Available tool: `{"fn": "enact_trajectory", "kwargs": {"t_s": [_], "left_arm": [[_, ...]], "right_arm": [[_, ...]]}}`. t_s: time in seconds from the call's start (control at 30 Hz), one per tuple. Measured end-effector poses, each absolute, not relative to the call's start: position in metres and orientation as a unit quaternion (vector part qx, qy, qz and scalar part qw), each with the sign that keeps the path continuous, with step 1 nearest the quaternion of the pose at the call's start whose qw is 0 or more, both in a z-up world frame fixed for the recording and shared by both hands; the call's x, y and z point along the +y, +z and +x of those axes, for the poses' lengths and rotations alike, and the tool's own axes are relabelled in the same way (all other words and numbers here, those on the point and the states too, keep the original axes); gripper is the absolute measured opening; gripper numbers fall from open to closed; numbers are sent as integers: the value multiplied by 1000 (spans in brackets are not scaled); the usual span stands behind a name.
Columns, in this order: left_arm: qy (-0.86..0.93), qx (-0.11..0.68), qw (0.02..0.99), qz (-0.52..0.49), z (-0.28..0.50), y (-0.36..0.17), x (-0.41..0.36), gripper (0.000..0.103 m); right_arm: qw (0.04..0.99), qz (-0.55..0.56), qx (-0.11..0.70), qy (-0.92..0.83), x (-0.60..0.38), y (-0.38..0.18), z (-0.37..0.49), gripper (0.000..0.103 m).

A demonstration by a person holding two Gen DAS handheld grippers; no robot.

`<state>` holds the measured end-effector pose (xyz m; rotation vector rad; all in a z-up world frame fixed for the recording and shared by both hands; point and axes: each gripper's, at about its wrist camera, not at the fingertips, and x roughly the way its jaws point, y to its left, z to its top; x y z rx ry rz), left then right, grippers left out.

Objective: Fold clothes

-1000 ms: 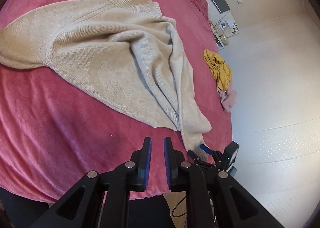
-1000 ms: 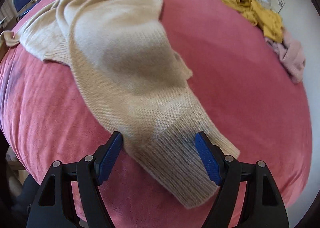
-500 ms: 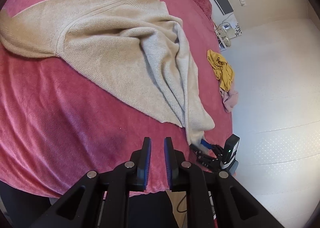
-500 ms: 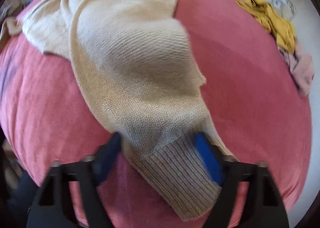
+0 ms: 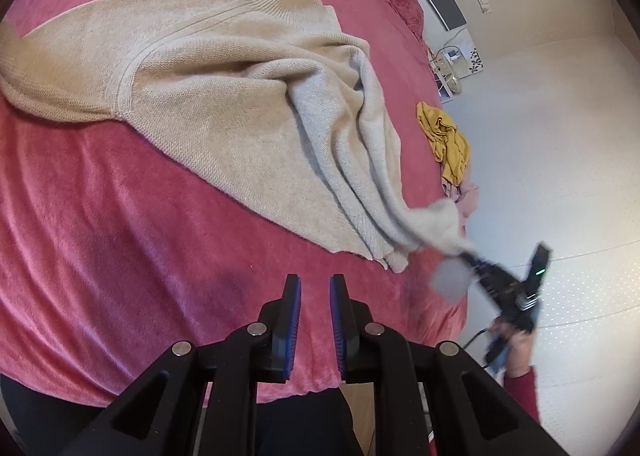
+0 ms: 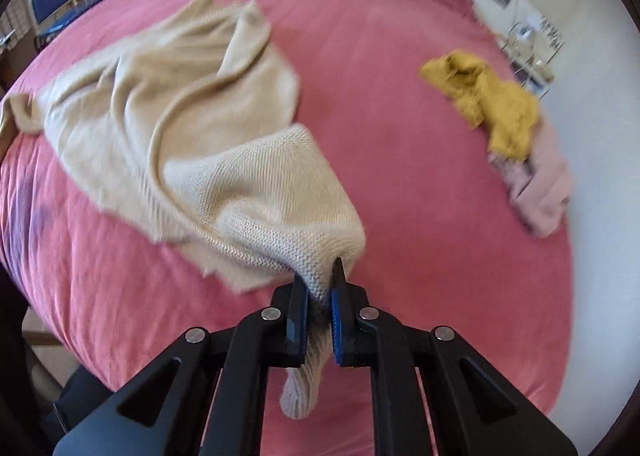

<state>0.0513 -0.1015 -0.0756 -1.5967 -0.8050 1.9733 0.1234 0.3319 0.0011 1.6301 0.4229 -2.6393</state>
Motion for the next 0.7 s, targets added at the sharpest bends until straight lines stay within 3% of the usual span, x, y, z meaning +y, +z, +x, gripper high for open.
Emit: {"fn": "enact_trajectory", "kwargs": {"t_s": [0.1, 0.23, 0.47, 0.53, 0.6, 0.7], "left_arm": [[723, -285, 236, -584, 41, -79, -98, 14], [726, -265, 240, -588, 26, -84, -89, 15], [723, -225, 244, -605, 2, -97, -60, 15], [724, -216, 241, -609, -3, -101, -52, 15], [717, -221, 243, -615, -5, -107, -47, 15], [704, -247, 243, -620, -2, -117, -46, 16]], "right_arm": [[-33, 481, 143, -864, 357, 54, 99, 9], [-101, 447, 145, -877, 416, 96, -19, 9], [-233, 472, 87, -846, 526, 103, -138, 11], [-249, 494, 70, -830, 543, 89, -153, 26], [-245, 499, 66, -828, 539, 75, -150, 64], [-170, 500, 70, -846, 505, 47, -118, 72]]}}
